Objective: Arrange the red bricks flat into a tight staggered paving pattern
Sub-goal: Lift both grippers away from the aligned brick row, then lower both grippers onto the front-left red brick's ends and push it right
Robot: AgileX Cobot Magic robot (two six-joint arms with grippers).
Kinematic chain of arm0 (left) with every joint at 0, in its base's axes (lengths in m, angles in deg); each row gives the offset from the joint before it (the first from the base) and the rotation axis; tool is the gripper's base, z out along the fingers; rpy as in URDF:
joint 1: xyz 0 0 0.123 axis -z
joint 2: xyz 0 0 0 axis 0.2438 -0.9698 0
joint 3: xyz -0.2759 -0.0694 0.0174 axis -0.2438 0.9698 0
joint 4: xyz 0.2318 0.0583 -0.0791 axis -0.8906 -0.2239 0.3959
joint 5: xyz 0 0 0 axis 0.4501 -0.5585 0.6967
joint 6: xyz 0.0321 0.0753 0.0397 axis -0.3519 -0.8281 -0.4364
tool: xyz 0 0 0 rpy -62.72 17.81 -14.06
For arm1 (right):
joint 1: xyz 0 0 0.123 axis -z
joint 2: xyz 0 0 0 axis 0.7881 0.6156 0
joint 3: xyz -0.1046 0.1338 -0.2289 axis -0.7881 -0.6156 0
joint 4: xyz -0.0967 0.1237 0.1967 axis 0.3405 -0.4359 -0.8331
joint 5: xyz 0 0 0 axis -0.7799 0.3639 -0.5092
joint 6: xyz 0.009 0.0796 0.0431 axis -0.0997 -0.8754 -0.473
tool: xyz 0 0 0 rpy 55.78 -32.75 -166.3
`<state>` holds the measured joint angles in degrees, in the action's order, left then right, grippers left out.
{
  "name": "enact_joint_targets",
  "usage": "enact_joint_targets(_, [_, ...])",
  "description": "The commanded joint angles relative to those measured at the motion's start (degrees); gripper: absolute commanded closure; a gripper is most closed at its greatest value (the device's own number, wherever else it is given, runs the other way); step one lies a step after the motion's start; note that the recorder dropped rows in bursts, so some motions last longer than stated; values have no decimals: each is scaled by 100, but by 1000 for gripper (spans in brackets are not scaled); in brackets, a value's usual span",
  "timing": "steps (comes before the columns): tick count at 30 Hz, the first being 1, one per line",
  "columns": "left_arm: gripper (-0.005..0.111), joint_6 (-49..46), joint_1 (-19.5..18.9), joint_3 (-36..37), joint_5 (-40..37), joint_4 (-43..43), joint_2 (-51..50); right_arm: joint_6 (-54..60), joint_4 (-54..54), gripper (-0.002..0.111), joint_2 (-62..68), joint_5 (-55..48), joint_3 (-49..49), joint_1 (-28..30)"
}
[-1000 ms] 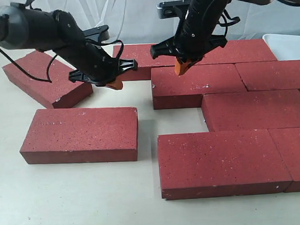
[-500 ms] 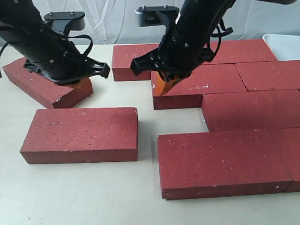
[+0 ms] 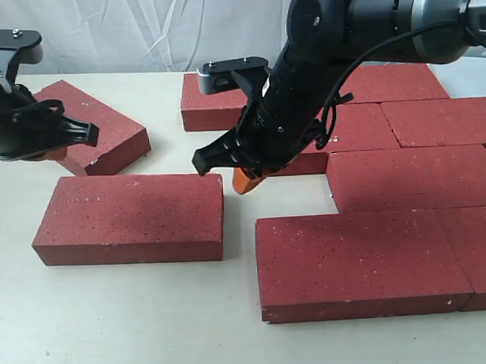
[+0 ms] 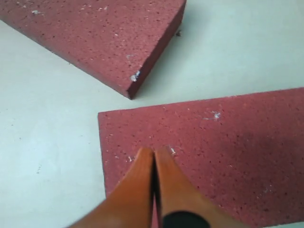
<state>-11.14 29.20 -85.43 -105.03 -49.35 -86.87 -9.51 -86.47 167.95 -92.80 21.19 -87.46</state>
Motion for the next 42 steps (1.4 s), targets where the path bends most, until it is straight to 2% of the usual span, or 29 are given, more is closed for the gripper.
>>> enact_joint_targets(1, [107, 73, -230, 41, 258, 0, 50, 27, -51, 109, -30, 255, -16, -2])
enact_joint_targets(7, [107, 73, -629, 41, 344, -81, -81, 26, -60, 109, -30, 453, -16, -2])
enact_joint_targets(12, [107, 73, -877, 41, 333, 0, -440, 26, -498, 109, -26, 652, -16, -2])
enact_joint_targets(27, [107, 61, -891, 41, 428, -239, -1203, 26, -1365, 109, 610, 590, -54, -2])
enact_joint_targets(33, [107, 71, -891, 41, 428, -488, -1211, 563, -2037, 109, 842, 590, -54, -2])
enact_joint_targets(42, [107, 71, -891, 96, 565, -602, -1402, 608, -2102, 109, 1082, 626, -54, -2])
